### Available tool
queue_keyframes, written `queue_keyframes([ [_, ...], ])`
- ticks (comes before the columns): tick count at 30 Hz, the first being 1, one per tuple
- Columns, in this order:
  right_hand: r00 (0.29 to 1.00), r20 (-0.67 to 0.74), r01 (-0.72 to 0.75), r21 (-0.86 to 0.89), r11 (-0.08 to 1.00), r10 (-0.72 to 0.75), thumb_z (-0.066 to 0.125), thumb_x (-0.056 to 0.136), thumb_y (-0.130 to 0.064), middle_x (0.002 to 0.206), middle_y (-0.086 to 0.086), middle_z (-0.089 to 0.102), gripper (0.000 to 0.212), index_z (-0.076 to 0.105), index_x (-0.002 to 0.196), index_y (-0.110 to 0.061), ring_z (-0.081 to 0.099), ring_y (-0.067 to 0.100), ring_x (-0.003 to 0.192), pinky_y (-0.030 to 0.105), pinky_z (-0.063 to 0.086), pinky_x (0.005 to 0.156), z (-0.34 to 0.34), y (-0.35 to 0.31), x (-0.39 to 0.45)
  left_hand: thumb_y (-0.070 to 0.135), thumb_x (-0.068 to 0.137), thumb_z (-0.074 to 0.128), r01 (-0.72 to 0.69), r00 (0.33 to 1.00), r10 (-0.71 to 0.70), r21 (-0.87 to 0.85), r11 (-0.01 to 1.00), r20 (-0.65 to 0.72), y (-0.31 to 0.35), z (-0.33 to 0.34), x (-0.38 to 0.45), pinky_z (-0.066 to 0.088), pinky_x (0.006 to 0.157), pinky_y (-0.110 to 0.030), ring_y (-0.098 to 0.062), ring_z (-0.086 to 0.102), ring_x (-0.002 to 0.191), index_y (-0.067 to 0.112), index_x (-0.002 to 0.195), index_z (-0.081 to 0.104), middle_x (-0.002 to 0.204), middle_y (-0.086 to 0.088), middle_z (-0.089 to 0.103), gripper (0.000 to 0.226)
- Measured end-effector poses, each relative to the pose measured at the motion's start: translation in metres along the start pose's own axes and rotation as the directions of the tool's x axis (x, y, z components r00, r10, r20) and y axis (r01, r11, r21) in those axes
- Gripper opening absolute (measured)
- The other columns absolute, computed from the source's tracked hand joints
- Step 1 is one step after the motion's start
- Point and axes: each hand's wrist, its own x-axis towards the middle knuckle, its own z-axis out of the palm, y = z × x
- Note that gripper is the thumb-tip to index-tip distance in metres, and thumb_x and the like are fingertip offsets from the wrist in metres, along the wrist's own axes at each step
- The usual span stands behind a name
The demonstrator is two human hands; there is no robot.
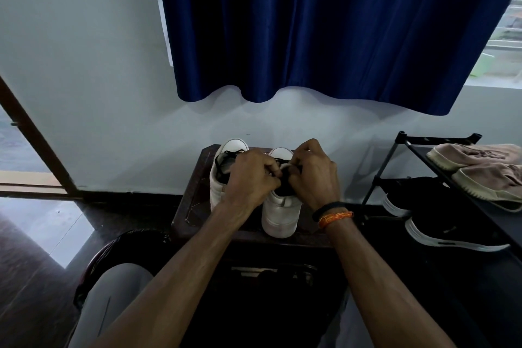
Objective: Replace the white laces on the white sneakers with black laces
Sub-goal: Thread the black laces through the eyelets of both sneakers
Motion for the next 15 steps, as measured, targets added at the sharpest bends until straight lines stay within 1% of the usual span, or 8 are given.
queue_keyframes([
  [2, 1.000, 0.014, -0.021, 0.006, 1.000, 0.021, 0.064, 0.082, -0.007, 0.110, 0.003, 0.058, 0.003, 0.066, 0.080, -0.007, 0.063, 0.026, 0.077, 0.030, 0.043, 0.068, 0.000, 0.001, 0.001, 0.006, 0.065, 0.078, -0.022, 1.000, 0.023, 0.033, 0.999, -0.021, 0.002, 0.002, -0.001, 0.032, 0.057, -0.007, -0.003, 0.050, 0.067, 0.021, 0.074, 0.080, 0.063, 0.020, 0.050, 0.017],
  [3, 0.999, 0.025, -0.026, 0.005, 1.000, 0.026, 0.064, 0.082, -0.007, 0.110, 0.003, 0.059, 0.003, 0.066, 0.081, -0.007, 0.063, 0.025, 0.079, 0.029, 0.041, 0.069, -0.001, 0.002, 0.002, 0.007, 0.066, 0.078, -0.036, 0.999, 0.038, 0.052, 0.998, -0.027, 0.001, 0.004, -0.001, 0.033, 0.059, -0.013, -0.005, 0.050, 0.070, 0.021, 0.073, 0.079, 0.065, 0.019, 0.048, 0.017],
  [5, 0.999, 0.051, -0.008, -0.006, 1.000, 0.009, 0.064, 0.082, -0.009, 0.107, 0.002, 0.061, 0.003, 0.067, 0.082, -0.010, 0.063, 0.024, 0.081, 0.030, 0.045, 0.071, -0.003, 0.003, 0.005, 0.007, 0.067, 0.076, -0.070, 0.997, 0.072, 0.105, 0.992, -0.020, -0.002, 0.008, -0.002, 0.035, 0.063, -0.025, -0.012, 0.053, 0.076, 0.020, 0.074, 0.078, 0.072, 0.014, 0.046, 0.015],
  [7, 0.997, 0.070, 0.038, -0.022, 0.999, -0.037, 0.066, 0.081, -0.015, 0.101, 0.001, 0.063, 0.003, 0.067, 0.080, -0.013, 0.064, 0.025, 0.081, 0.037, 0.053, 0.074, -0.004, 0.003, 0.009, 0.005, 0.069, 0.073, -0.104, 0.994, 0.107, 0.154, 0.983, -0.010, -0.008, 0.013, -0.003, 0.034, 0.064, -0.026, -0.018, 0.057, 0.080, 0.016, 0.075, 0.076, 0.083, 0.006, 0.049, 0.012],
  [9, 0.994, 0.087, 0.078, -0.047, 0.996, -0.073, 0.066, 0.083, -0.020, 0.098, 0.000, 0.063, 0.007, 0.067, 0.080, -0.014, 0.064, 0.024, 0.079, 0.042, 0.055, 0.074, -0.004, 0.004, 0.011, 0.004, 0.070, 0.072, -0.115, 0.993, 0.118, 0.129, 0.985, -0.022, -0.014, 0.018, -0.004, 0.036, 0.065, -0.023, -0.016, 0.057, 0.082, 0.012, 0.074, 0.075, 0.093, 0.000, 0.054, 0.010],
  [12, 0.991, 0.076, 0.108, -0.014, 0.994, -0.107, 0.068, 0.085, -0.025, 0.102, -0.003, 0.064, 0.008, 0.070, 0.081, -0.017, 0.065, 0.018, 0.079, 0.040, 0.057, 0.073, -0.004, 0.008, 0.010, 0.005, 0.073, 0.075, -0.125, 0.988, 0.129, 0.053, 0.991, -0.081, -0.020, 0.023, -0.003, 0.038, 0.072, -0.015, -0.012, 0.055, 0.090, 0.011, 0.070, 0.072, 0.100, 0.001, 0.054, 0.007],
  [14, 0.993, 0.052, 0.102, 0.062, 0.993, -0.105, 0.073, 0.083, -0.026, 0.103, -0.007, 0.063, 0.005, 0.072, 0.082, -0.021, 0.066, 0.013, 0.079, 0.037, 0.058, 0.074, -0.003, 0.011, 0.007, 0.004, 0.074, 0.073, -0.134, 0.985, 0.140, 0.062, 0.989, -0.098, -0.021, 0.025, 0.001, 0.044, 0.074, -0.023, -0.016, 0.055, 0.089, 0.010, 0.068, 0.066, 0.096, 0.000, 0.054, 0.011],
  [15, 0.995, 0.043, 0.088, 0.101, 0.991, -0.093, 0.076, 0.081, -0.025, 0.103, -0.008, 0.062, 0.004, 0.073, 0.082, -0.022, 0.065, 0.010, 0.079, 0.036, 0.059, 0.075, -0.002, 0.012, 0.006, 0.003, 0.073, 0.071, -0.135, 0.985, 0.143, 0.078, 0.988, -0.100, -0.019, 0.025, 0.004, 0.045, 0.071, -0.029, -0.018, 0.054, 0.086, 0.010, 0.069, 0.062, 0.092, -0.001, 0.054, 0.012],
])
